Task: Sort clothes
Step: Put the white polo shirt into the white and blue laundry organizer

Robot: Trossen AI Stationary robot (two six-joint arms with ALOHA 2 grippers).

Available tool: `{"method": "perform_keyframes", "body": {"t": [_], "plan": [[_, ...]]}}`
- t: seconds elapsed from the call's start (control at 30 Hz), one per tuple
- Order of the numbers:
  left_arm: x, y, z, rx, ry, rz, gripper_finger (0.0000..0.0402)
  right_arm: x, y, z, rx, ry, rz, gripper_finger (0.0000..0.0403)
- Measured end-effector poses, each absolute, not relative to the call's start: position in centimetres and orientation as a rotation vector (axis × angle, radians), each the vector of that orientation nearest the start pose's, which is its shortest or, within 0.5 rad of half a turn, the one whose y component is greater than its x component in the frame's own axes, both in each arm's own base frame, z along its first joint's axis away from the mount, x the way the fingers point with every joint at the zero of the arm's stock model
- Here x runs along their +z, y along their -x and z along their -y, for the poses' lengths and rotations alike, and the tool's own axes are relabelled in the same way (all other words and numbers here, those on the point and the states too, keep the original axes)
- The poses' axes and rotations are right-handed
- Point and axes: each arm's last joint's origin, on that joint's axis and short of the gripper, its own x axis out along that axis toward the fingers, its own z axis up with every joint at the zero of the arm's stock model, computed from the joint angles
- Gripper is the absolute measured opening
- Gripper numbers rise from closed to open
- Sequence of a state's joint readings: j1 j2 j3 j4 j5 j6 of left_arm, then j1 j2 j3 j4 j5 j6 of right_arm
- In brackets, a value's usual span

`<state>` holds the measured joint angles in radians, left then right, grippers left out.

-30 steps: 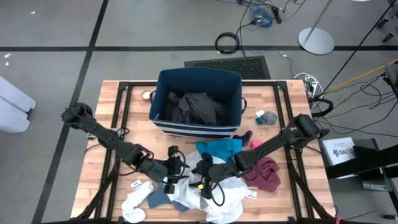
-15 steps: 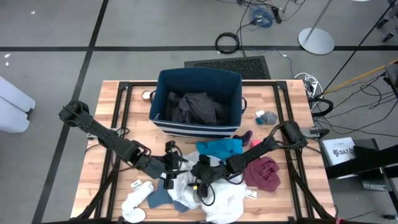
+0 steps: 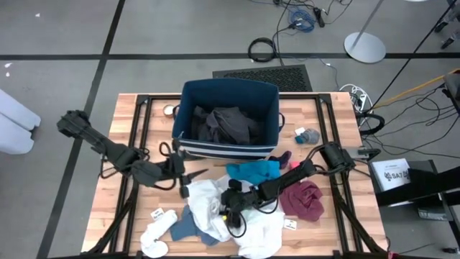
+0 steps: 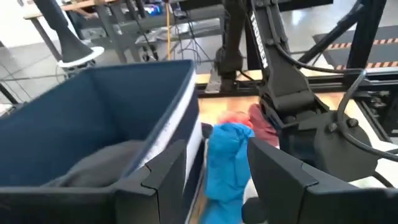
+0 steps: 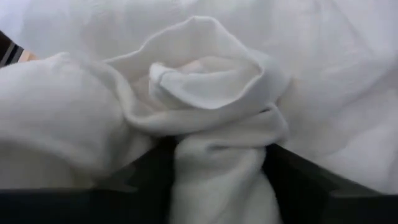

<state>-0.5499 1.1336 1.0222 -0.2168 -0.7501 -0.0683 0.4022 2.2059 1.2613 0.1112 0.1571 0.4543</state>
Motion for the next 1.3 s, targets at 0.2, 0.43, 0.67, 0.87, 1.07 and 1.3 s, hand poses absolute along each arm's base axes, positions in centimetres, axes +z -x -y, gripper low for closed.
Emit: {"method": "perform_keyframes", "body": {"t": [0.2,0.43,0.67,0.87,1.07,1.3], "plan": [[35.3,-20.6,10.8,0.190,-0.127,-0.246,0.0180,8.2,-40.2,-16.4,0.088,-0.291,-0.856,0.0037],[35.2,-19.6,10.8,0.177,-0.158,-0.275,0.0180,9.0,-40.9,-15.4,0.119,-0.369,-0.812,0.0036],[35.7,-17.6,10.2,0.292,-0.154,-0.265,0.0180,12.6,-40.2,-14.5,0.098,-0.335,-0.803,0.0036],[35.8,-16.6,10.0,0.305,-0.109,-0.264,0.0180,18.8,-39.0,-14.6,0.091,-0.259,-0.656,0.0036],[35.8,-16.6,10.0,0.306,-0.112,-0.269,0.0180,25.9,-36.6,-15.2,0.103,-0.171,-0.431,0.0036],[35.4,-16.4,9.9,0.310,-0.147,-0.300,0.0180,33.1,-33.1,-15.3,0.129,-0.087,-0.167,0.0036]]}}
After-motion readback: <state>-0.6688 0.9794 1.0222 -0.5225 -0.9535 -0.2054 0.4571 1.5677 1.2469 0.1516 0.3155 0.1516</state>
